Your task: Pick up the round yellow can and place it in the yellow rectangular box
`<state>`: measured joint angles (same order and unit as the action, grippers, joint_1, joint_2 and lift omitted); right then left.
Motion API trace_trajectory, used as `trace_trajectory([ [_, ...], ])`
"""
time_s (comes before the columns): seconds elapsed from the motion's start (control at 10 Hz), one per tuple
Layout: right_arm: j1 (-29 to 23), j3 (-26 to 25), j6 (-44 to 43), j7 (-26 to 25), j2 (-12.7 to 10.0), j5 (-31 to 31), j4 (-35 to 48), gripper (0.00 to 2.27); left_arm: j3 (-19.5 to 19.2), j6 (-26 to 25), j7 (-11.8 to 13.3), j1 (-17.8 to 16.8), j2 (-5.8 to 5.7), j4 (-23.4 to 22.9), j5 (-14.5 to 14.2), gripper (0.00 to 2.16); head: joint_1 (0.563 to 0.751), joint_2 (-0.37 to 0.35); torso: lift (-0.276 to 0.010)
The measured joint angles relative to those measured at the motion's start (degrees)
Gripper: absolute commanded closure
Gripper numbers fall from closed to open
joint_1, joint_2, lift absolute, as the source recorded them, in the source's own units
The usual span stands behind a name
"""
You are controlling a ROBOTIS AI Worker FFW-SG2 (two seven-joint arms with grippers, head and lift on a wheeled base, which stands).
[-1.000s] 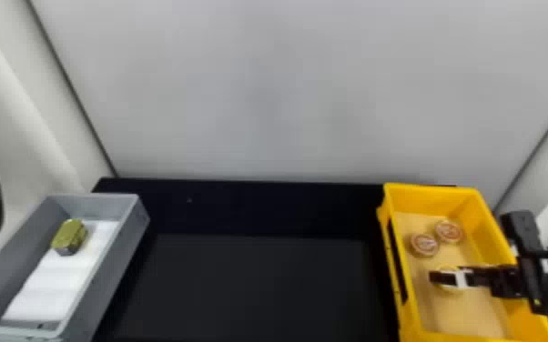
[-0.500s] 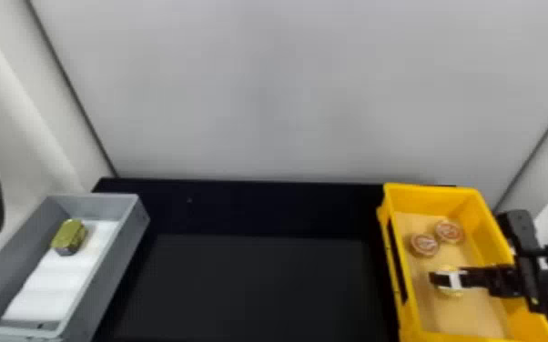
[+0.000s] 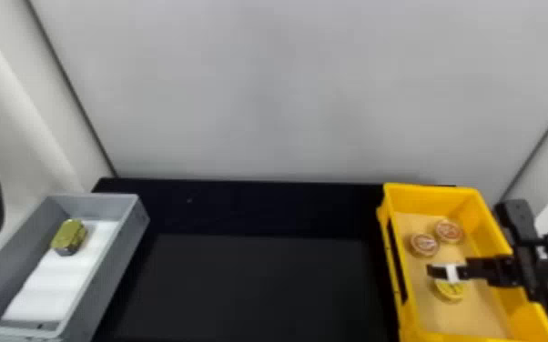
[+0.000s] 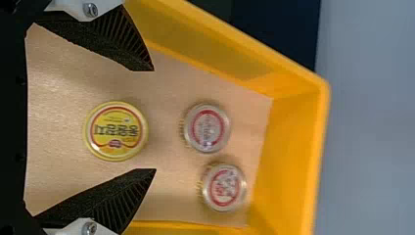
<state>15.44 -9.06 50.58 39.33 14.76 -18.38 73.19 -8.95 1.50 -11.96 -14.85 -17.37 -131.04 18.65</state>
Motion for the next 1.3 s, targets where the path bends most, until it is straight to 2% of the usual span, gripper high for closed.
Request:
trace_trajectory([
  [0.2,0.44,0.7,1.74,-0.08,0.43,-0.53,11.27,0.0,0.08,-0.12,0.0,0.12,0.16,0.0,-0.03,0.09,0.694,0.059,0.0],
  [0.3,0.76,0.98,2.92,-2.0,0.56,-1.37,19.52,0.0,0.12,-0.29,-0.01,0.28,0.33,0.0,-0.04,0.09,0.694,0.059,0.0],
  [0.4,0.98,1.29,3.31,-6.45,0.59,-2.05,27.97,0.0,0.07,-0.5,-0.03,0.65,0.75,-0.02,-0.04,0.09,0.694,0.059,0.0],
  [0.6,0.11,3.39,-1.43,-27.28,0.48,-2.6,46.94,0.0,-0.58,-0.46,-0.04,2.12,2.65,-0.21,-0.04,0.09,0.694,0.059,0.0],
  [0.7,-1.15,5.02,-8.28,-38.76,0.35,-2.58,53.66,0.01,-0.95,-0.37,-0.07,2.85,3.46,-0.29,-0.02,0.09,0.694,0.059,0.0],
  [0.8,-2.2,6.6,-16.97,-47.7,0.35,-2.41,57.76,0.02,-1.39,-0.37,-0.12,3.64,4.05,-0.44,-0.02,0.09,0.694,0.059,0.0],
  [0.9,-2.35,7.69,-24.9,-52.43,0.57,-2.29,60.01,0.02,-1.89,-0.44,-0.16,4.37,4.6,-0.62,-0.02,0.09,0.694,0.059,0.0],
  [1.1,0.66,8.33,-34.45,-54.3,2.76,-2.83,62.65,0.02,-2.83,-0.53,-0.18,5.65,5.47,-0.9,-0.02,0.09,0.694,0.059,0.0],
  [1.3,4.41,9.37,-38.71,-55.8,6.09,-4.59,63.48,0.02,-4.53,-0.73,-0.18,7.22,6.0,-1.79,-0.02,0.09,0.694,0.059,0.0],
])
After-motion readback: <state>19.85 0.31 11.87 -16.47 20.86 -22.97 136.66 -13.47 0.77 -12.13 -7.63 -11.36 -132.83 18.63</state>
